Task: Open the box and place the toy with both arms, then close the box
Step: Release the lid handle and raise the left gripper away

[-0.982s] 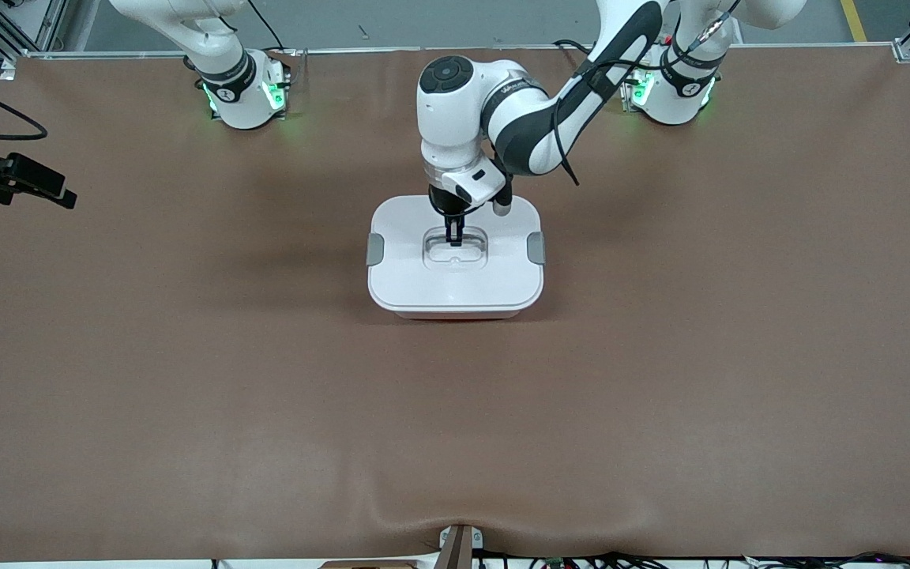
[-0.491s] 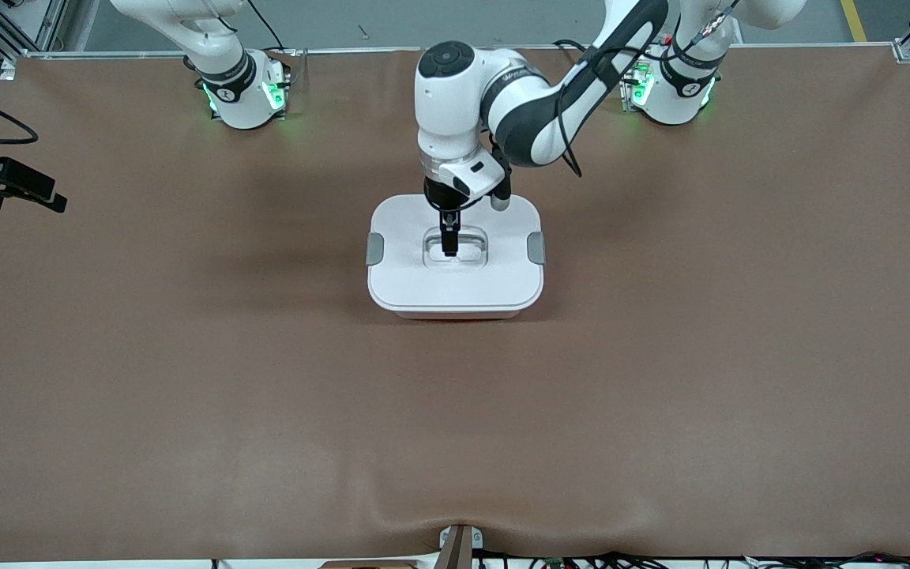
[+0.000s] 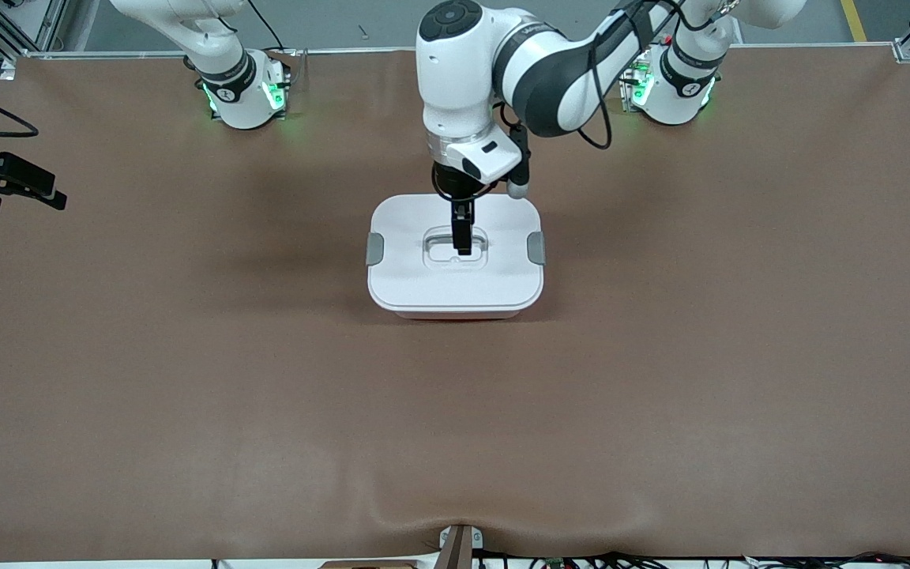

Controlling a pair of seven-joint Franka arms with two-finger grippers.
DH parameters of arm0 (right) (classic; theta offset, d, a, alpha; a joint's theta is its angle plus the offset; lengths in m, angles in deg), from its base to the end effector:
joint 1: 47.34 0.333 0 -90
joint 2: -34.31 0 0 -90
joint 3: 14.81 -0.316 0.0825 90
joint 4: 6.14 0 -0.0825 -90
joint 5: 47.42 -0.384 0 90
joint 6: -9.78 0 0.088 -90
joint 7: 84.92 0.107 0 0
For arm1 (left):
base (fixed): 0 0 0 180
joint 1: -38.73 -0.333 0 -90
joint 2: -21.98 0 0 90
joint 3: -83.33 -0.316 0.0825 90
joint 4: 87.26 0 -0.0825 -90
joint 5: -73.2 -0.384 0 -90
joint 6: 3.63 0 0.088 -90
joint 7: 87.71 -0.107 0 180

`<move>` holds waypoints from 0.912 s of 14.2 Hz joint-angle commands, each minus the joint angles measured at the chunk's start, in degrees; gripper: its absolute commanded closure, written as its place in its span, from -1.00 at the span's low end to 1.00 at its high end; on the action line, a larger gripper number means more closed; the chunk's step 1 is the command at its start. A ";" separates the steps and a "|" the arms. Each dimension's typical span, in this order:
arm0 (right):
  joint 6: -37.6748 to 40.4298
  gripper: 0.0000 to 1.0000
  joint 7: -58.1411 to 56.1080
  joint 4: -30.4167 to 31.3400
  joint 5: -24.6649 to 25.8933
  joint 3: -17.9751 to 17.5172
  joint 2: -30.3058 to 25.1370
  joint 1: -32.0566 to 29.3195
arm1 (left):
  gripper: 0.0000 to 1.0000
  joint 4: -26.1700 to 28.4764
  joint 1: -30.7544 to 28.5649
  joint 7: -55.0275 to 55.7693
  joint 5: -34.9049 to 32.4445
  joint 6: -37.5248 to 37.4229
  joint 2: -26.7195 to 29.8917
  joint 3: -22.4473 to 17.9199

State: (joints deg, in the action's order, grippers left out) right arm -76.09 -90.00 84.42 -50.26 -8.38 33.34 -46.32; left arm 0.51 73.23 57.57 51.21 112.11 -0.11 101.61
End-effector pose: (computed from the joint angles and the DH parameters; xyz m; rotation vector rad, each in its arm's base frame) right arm 0.5395 -0.0460 0.6232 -3.0830 0.0057 0.0926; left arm 0.4533 -0.5113 0.4571 2.1714 2.0180 0.3224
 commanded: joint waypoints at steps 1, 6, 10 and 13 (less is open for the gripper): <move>0.71 -1.00 -0.55 -0.74 3.53 -0.54 -0.27 0.64 | -1.00 -2.25 -4.42 -10.07 4.14 -3.33 1.96 0.18; 2.20 -1.00 5.69 -0.74 3.63 -0.54 -0.35 1.09 | -1.00 -2.43 -10.75 -23.71 5.47 -3.42 3.81 0.27; 2.29 -1.00 5.87 -1.61 2.93 -0.54 -0.27 1.08 | -1.00 -2.34 -16.02 -35.65 5.56 -4.12 5.39 0.35; 2.29 -1.00 5.69 -1.61 2.93 -0.45 -0.09 1.00 | -1.00 -2.17 -22.52 -48.22 5.64 -4.47 5.57 2.19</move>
State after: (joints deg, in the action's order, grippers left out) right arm -74.67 -85.37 83.53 -47.74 -8.97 33.31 -45.68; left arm -1.84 54.61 16.06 55.82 108.84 4.55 101.96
